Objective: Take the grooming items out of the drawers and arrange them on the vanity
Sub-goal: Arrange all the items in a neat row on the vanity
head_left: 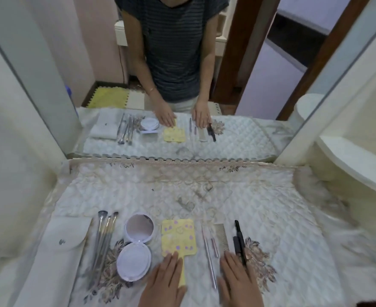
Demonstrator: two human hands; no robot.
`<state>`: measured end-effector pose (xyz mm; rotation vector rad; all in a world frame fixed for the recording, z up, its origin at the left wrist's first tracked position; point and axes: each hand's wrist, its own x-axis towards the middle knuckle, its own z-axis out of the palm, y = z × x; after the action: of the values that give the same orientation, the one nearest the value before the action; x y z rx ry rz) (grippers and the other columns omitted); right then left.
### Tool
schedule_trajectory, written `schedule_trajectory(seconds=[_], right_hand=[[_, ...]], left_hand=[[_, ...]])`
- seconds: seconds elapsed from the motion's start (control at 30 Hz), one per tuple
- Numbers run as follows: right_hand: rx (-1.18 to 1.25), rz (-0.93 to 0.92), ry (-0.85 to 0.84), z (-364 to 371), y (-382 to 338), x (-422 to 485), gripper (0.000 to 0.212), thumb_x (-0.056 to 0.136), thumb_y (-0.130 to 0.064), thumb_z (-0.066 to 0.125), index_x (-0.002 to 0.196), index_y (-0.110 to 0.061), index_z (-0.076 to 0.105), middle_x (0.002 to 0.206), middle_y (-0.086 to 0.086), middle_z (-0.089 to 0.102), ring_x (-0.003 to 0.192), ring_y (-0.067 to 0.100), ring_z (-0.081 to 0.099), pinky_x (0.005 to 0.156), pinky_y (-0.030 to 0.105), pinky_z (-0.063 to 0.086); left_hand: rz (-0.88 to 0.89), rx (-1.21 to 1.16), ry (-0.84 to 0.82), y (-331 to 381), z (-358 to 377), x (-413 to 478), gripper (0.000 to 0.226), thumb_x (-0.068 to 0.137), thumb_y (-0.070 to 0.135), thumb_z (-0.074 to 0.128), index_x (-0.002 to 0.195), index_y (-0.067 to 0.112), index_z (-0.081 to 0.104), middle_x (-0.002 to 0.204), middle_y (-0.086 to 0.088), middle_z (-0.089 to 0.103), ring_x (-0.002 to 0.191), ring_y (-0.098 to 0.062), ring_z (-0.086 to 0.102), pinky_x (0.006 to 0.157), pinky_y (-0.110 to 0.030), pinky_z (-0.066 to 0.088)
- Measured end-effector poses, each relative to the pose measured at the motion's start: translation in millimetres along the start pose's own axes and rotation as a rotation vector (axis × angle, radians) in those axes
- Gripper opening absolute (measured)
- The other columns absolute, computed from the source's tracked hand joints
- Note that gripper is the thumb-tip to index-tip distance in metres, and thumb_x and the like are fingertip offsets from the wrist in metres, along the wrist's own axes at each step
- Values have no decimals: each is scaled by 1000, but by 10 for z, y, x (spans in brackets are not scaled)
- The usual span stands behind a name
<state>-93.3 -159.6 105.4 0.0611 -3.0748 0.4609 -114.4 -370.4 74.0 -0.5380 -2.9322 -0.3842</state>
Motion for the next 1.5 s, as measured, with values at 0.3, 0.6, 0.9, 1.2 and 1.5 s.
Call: schedule_trajectory(seconds=[0.3, 0.6, 0.9, 1.2, 1.5], right_hand=[[69, 25, 16, -60, 19, 29, 48, 93, -51, 8, 111, -32, 48, 150, -34, -6, 137, -14, -1, 111, 10, -1], [112, -153, 260, -31, -53, 189, 60, 92, -50, 21, 98, -16, 70, 103, 3, 70, 99, 11, 52, 96, 16, 30], [161, -99, 164, 4, -49, 290, 66, 91, -52, 19, 92, -13, 73, 98, 7, 71, 97, 16, 58, 100, 7, 25], [169, -52, 199, -13, 270, 172, 50, 88, -48, 30, 93, -19, 71, 94, 6, 72, 96, 10, 49, 87, 19, 38], [315, -191, 202, -79, 84, 240, 64, 94, -51, 13, 89, -20, 69, 121, -26, 43, 109, -12, 46, 94, -7, 24]], left_hand=[[19, 15, 24, 186, 107, 6, 54, 92, 47, 9, 138, 23, 22, 157, 3, -11, 145, -10, -7, 116, -26, -6], [-54, 10, 218, -153, -285, -18, 56, 90, 47, 24, 141, 25, 22, 158, 0, 3, 145, -15, 0, 113, -30, 15], [-190, -131, 80, -848, -393, -79, 81, 82, 71, 20, 114, 0, 44, 142, -1, 30, 107, -23, 43, 110, -13, 12], [-229, -168, 196, -357, -346, 57, 72, 81, 67, 27, 111, 4, 48, 111, -3, 44, 92, -19, 43, 67, -28, 52], [-283, -99, 45, -410, -449, 7, 80, 81, 73, 17, 115, 6, 46, 116, -7, 48, 101, -19, 45, 78, -29, 50]])
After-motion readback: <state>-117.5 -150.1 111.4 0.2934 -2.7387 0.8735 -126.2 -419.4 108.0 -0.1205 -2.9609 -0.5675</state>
